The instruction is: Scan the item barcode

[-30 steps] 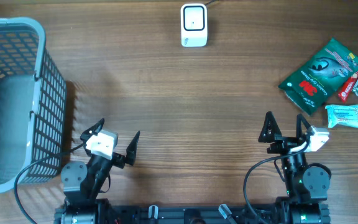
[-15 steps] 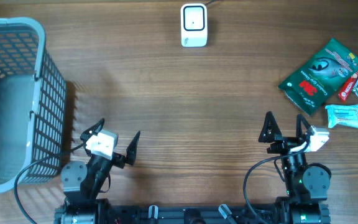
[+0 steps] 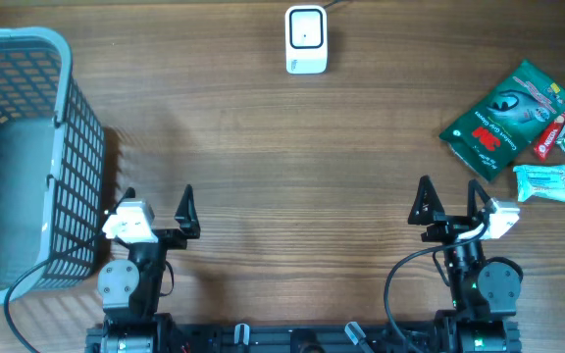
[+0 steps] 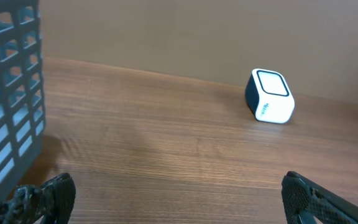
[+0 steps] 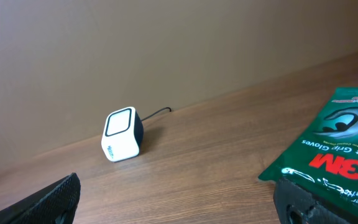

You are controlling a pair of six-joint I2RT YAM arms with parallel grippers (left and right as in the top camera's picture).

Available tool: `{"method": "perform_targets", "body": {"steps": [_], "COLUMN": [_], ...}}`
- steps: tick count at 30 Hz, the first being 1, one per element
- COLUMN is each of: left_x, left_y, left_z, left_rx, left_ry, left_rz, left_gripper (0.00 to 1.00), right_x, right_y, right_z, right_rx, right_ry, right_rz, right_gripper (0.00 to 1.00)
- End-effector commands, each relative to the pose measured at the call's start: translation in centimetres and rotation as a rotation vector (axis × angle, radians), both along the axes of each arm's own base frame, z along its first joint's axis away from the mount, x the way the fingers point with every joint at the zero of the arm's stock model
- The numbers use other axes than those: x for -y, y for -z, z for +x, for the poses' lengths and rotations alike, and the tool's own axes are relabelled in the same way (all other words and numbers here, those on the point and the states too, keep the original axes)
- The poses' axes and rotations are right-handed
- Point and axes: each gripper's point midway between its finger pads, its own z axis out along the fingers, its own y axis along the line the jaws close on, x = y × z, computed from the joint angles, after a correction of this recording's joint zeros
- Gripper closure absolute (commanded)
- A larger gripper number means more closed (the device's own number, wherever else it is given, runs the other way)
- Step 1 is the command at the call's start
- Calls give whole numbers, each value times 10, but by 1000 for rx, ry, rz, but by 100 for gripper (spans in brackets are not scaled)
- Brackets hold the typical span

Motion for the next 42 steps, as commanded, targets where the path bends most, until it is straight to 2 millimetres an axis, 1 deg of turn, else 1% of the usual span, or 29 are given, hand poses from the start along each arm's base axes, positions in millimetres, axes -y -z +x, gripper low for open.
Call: {"method": "perform_targets", "body": {"steps": [1,2,7,10,17,24,42], "left_x": [0,3,4,7,7,7,7], "left_y": [3,3,2,-2,-9,-9,-11], "left_z": [0,0,-1,-1,-2,-2,-2], "left_rx": [0,1,6,25,58,58,63], "left_ry": [-10,7,11,34,33,29,28], "left_rz": [21,58,61,105,106,79,80], "left_gripper": [0,0,0,0,0,0,0], "right_x": [2,2,2,2,2,2,2], "right_y": [-3,-2,-2,-3,-2,-2,-3], "right_z": [-1,-1,-1,-1,-1,-1,-1], "right_rx": [12,12,12,12,12,12,14], "right_ry": [13,13,13,13,13,13,13], "right_rz": [12,12,12,12,12,12,12], "right_gripper": [0,0,0,0,0,0,0]}}
